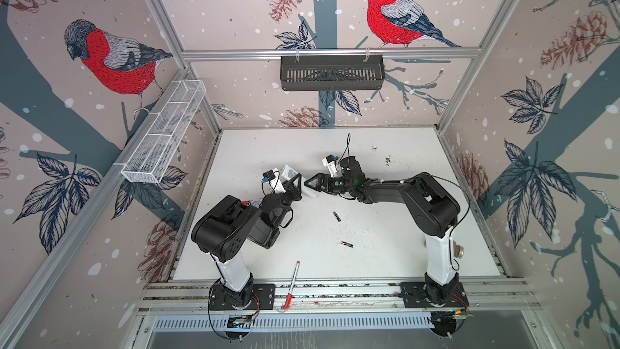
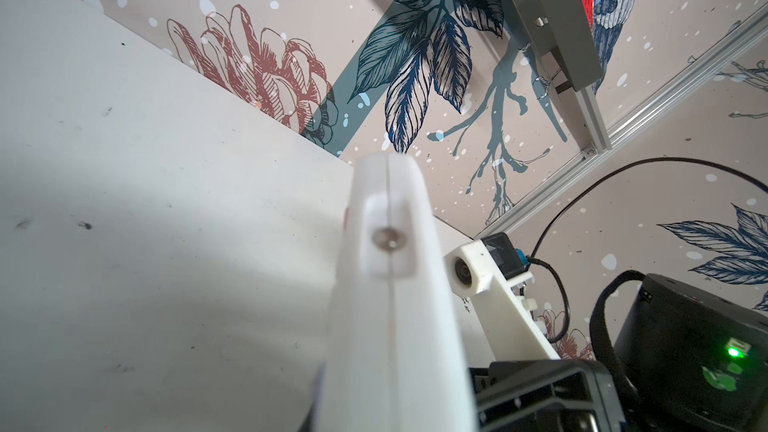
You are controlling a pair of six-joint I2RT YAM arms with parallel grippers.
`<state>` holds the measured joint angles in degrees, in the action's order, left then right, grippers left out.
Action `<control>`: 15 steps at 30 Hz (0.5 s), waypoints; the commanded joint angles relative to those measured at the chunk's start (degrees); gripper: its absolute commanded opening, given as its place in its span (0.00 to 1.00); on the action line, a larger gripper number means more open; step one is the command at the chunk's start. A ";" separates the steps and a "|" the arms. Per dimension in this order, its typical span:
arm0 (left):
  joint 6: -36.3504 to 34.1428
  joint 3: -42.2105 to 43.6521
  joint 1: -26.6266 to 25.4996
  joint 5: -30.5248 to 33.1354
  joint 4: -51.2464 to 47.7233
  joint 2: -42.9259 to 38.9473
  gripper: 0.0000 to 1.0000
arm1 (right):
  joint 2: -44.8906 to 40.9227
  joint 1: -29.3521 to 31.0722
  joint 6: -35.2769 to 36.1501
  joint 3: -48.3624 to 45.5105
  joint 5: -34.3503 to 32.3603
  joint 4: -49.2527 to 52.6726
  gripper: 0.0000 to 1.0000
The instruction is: Load the batteries into the remote control
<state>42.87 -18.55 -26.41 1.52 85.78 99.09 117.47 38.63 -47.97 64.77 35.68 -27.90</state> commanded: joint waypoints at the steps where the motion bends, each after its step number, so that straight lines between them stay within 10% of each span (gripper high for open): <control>1: 0.49 -0.79 -0.29 -8.52 17.34 -0.50 0.00 | 1.62 0.63 0.50 1.31 -6.30 7.92 0.99; 15: -7.31 -4.11 -2.78 -10.11 8.43 -2.54 0.00 | 3.28 3.71 19.05 13.43 -25.84 35.57 0.99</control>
<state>36.64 -20.88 -26.89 5.06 76.20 98.54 119.59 41.47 -34.20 77.28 22.74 -3.22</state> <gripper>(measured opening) 0.210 0.995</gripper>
